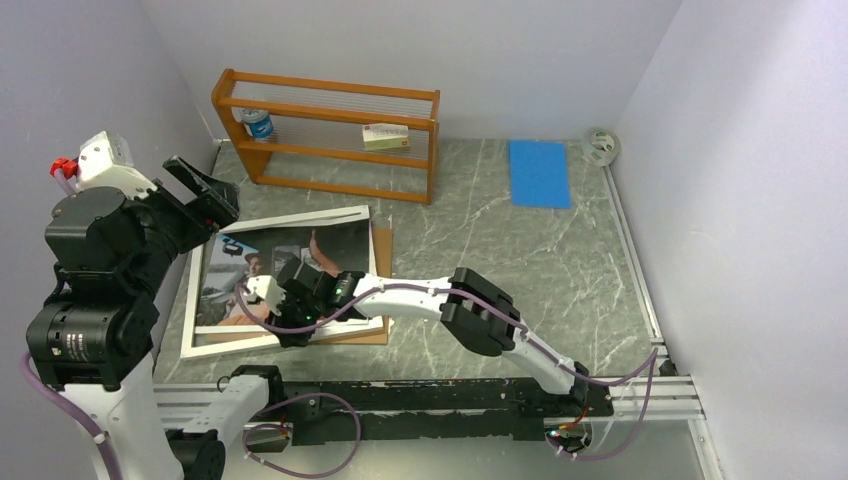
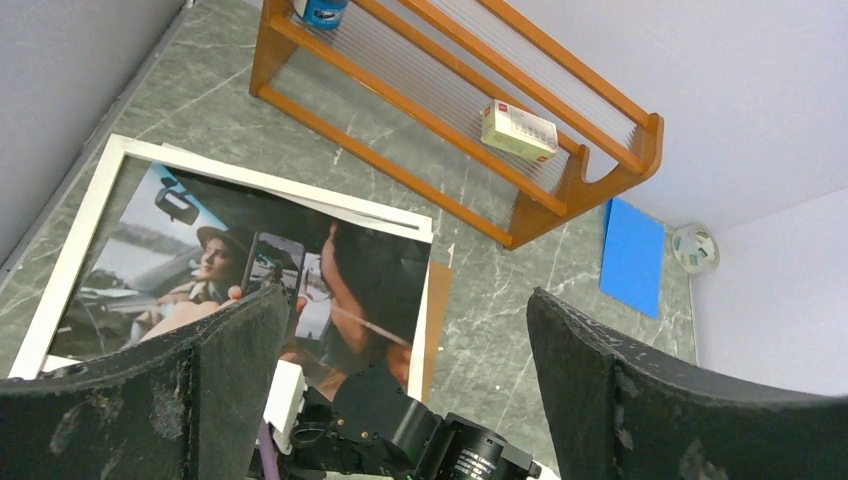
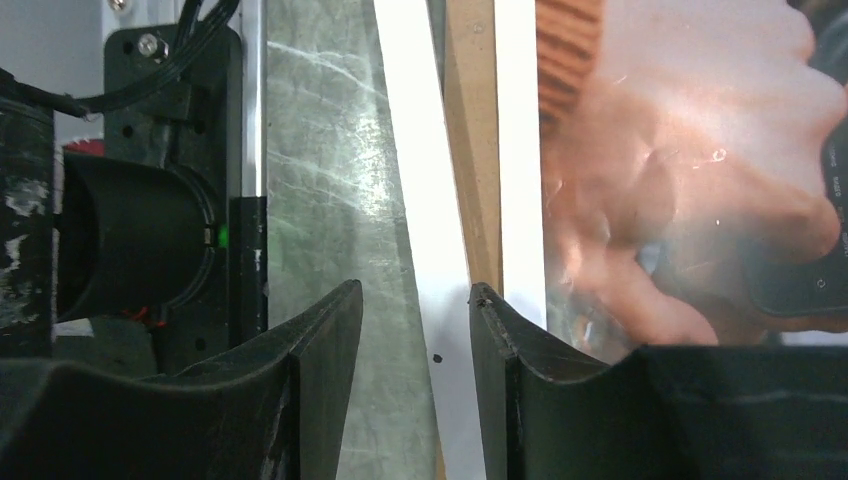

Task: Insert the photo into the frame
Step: Turn over the photo frame at the center of the board.

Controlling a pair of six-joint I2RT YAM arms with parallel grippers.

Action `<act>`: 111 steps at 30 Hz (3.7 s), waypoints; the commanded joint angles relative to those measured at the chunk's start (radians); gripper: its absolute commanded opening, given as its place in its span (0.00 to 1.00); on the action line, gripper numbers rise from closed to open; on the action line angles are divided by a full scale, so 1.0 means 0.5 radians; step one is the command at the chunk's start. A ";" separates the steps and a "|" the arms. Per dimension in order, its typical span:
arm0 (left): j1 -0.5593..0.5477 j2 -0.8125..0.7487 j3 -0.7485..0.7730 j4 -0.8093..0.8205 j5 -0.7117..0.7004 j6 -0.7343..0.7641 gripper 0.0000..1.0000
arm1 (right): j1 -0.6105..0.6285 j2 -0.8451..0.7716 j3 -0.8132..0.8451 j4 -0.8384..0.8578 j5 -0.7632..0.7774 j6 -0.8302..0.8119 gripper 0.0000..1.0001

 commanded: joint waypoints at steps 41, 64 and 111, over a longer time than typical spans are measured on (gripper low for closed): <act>-0.074 -0.053 0.042 -0.124 -0.072 -0.036 0.94 | 0.013 -0.414 0.172 -0.044 0.150 0.045 0.13; -0.074 -0.042 -0.163 -0.044 0.077 -0.141 0.94 | -0.192 -1.072 -0.651 0.176 0.144 0.403 0.00; -0.074 -0.870 -2.557 1.316 0.533 -1.313 0.20 | -0.404 -1.546 -1.092 0.171 0.049 0.676 0.00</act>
